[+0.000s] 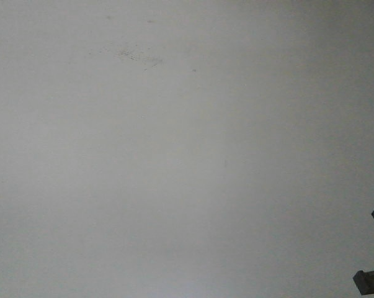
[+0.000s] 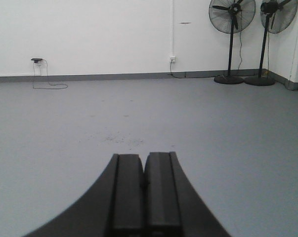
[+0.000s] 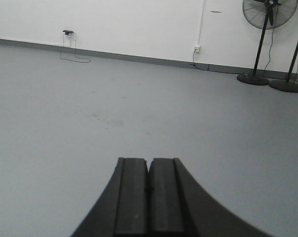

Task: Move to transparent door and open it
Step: 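Drive the base across the grey floor toward the glass door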

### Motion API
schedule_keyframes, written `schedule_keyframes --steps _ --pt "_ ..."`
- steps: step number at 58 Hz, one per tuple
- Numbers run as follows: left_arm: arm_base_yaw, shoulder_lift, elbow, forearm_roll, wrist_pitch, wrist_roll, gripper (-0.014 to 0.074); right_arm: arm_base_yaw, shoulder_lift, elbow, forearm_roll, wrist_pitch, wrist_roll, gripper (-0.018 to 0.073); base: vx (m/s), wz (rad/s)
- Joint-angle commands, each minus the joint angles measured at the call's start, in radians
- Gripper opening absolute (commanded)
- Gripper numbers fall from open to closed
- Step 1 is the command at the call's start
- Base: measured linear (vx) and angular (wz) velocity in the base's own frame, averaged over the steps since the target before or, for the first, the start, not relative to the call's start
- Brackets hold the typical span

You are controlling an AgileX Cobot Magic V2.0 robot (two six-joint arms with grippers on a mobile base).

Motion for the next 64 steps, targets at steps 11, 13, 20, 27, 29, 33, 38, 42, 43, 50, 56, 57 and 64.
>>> schedule_keyframes --steps 11,13,20,27,29,33,38,42,43,50,56,57,64 --pt "-0.002 -0.015 0.009 -0.012 -0.078 -0.011 -0.0006 -0.004 -0.016 0.004 0.000 -0.084 0.001 -0.0004 0.29 0.10" --pt "-0.002 -0.015 0.009 -0.012 -0.078 -0.011 -0.0006 -0.004 -0.016 0.004 0.000 -0.084 0.001 -0.0004 0.34 0.01" --pt "-0.002 -0.015 0.009 -0.012 -0.078 -0.011 -0.0006 -0.004 -0.016 0.004 0.000 -0.084 0.001 -0.0004 0.38 -0.02" --pt "-0.002 -0.015 0.009 -0.012 -0.078 -0.011 -0.0006 -0.004 -0.016 0.004 0.000 -0.084 0.001 -0.0004 0.43 0.00" --pt "-0.002 -0.015 0.009 -0.012 -0.078 -0.011 -0.0006 -0.004 -0.016 0.004 0.000 -0.084 0.001 -0.0004 0.45 0.06" --pt "-0.002 -0.015 0.009 -0.012 -0.078 -0.011 -0.0006 -0.004 -0.016 0.004 0.000 -0.084 0.001 -0.0004 0.46 0.09" --pt "-0.002 -0.015 0.009 -0.012 -0.078 -0.011 -0.0006 -0.005 -0.016 0.004 0.000 -0.080 0.001 -0.0004 0.47 0.16" --pt "-0.002 -0.015 0.009 -0.012 -0.078 -0.011 -0.0006 -0.005 -0.016 0.004 0.000 -0.073 0.001 -0.0004 0.48 0.21" --pt "-0.002 -0.015 0.009 -0.012 -0.078 -0.011 -0.0006 -0.005 -0.016 0.004 0.000 -0.073 0.001 -0.0004 0.48 0.26" --pt "-0.002 -0.015 0.009 -0.012 -0.078 -0.011 -0.0006 -0.005 -0.016 0.004 0.000 -0.073 0.001 -0.0004 0.49 0.32" --pt "-0.002 -0.015 0.009 -0.012 -0.078 -0.011 -0.0006 -0.005 -0.016 0.004 0.000 -0.073 0.001 -0.0004 0.50 0.40" --pt "-0.002 -0.015 0.009 -0.012 -0.078 -0.011 -0.0006 -0.005 -0.016 0.004 0.000 -0.073 0.001 -0.0004 0.51 0.45" --pt "-0.002 -0.015 0.009 -0.012 -0.078 -0.011 -0.0006 -0.005 -0.016 0.004 0.000 -0.073 0.001 -0.0004 0.51 0.47"
